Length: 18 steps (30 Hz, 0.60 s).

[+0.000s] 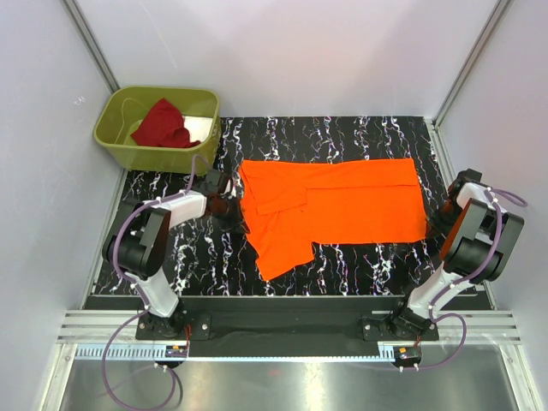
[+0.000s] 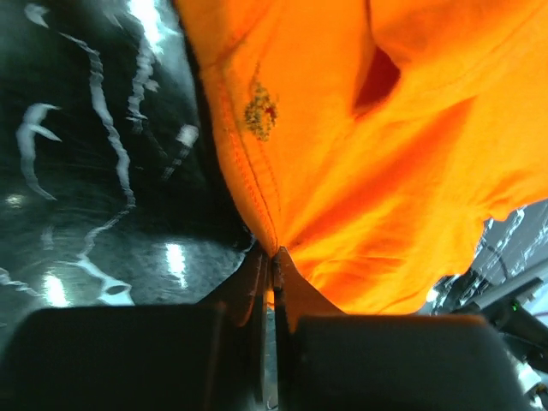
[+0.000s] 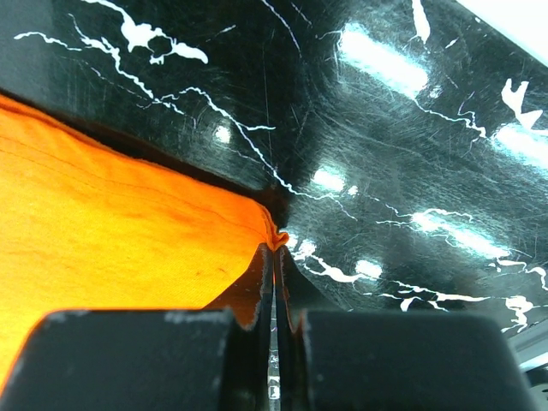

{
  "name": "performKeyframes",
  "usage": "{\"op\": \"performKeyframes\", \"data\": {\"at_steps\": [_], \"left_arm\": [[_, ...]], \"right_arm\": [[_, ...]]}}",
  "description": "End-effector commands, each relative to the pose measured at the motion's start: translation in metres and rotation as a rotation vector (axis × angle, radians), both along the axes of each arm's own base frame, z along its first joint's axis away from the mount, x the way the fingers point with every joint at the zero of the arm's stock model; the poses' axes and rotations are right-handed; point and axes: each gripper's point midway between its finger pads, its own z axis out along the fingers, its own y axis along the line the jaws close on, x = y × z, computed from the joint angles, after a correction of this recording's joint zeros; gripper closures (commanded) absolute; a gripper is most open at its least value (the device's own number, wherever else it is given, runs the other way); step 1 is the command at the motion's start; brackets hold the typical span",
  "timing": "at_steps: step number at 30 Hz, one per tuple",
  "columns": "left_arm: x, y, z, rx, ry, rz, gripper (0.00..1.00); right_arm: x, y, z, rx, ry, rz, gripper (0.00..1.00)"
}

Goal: Fold and stack the t-shirts
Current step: Fold the tshirt

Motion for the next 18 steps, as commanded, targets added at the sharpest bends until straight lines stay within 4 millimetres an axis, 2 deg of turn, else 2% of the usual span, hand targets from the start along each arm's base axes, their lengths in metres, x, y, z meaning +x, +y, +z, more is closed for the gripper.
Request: {"op": "performKeyframes", "data": {"at_steps": [1,6,10,15,16,18], "left_arm": [[0.004,0.028,-0.010,0.116,0.005,0.034,1.00],[0.012,0.049,-0.008,0.165,-0.021,0.044,1.00],[0.013,0.056,-0.008,0.179,-0.028,0.045,1.00],[-0.001,0.049,-0.010,0.119,-0.008,0.044,0.99],[-0.007,0.049,-0.012,0.108,0.003,0.042,0.87],[-0.006,0.049,-0.007,0.104,-0.015,0.037,0.70]], "right_arm": [[0.000,-0.008,-0.001,-0.030,0.012,0.001,1.00],[-0.008,-0.010,-0.006,-0.042,0.049,-0.010,1.00],[-0.014,-0.011,-0.010,-0.049,0.082,-0.017,1.00],[-0.016,-0.009,-0.013,-0.040,0.089,-0.016,1.00],[-0.017,-0.007,-0.014,-0.034,0.094,-0.012,1.00],[-0.015,-0.007,-0.014,-0.029,0.093,-0.008,1.00]]}}
